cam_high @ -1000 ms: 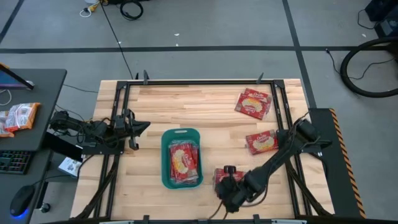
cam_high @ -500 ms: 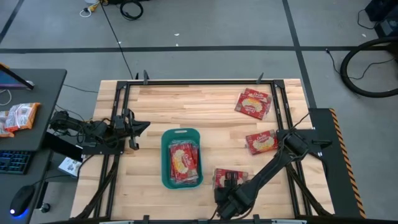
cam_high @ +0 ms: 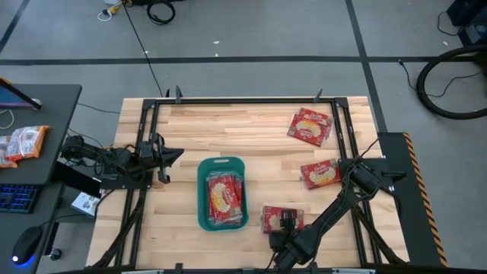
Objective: Sort popcorn bags into baskets
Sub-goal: Put the red popcorn bag into the green bin
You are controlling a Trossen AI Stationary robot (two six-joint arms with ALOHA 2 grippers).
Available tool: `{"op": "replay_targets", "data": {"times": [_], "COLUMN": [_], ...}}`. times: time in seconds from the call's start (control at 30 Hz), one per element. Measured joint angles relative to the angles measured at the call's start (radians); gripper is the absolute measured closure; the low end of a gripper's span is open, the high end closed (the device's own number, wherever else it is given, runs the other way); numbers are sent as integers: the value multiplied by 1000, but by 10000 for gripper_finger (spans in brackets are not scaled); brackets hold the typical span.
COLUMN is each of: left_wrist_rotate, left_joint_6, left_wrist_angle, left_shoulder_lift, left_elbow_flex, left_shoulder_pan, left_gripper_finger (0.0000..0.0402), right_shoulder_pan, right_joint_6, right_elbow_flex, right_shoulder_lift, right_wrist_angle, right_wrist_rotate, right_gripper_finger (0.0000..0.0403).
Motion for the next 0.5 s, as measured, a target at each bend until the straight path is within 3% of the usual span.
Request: {"op": "replay_targets", "data": {"times": [0.13, 0.37, 0.5], "left_wrist_rotate": [0, 0, 0], "left_joint_6": [-1, -1, -1], "left_wrist_angle": [0, 2, 2], "left_shoulder_lift": [0, 0, 0], "left_elbow_flex": [0, 0, 0], "left_shoulder_pan": [0, 0, 0], "left_gripper_finger": [395, 395, 395], "right_shoulder_pan": [0, -15, -33], "right_joint_6": [-1, -12, -37], "right_elbow_flex": [-20, -3, 69], "right_shoulder_lift": [-5, -3, 2], "right_wrist_angle": [6, -59, -254], "right_wrist_rotate": [-13, -44, -46], "right_gripper_finger": [252, 386, 386]}}
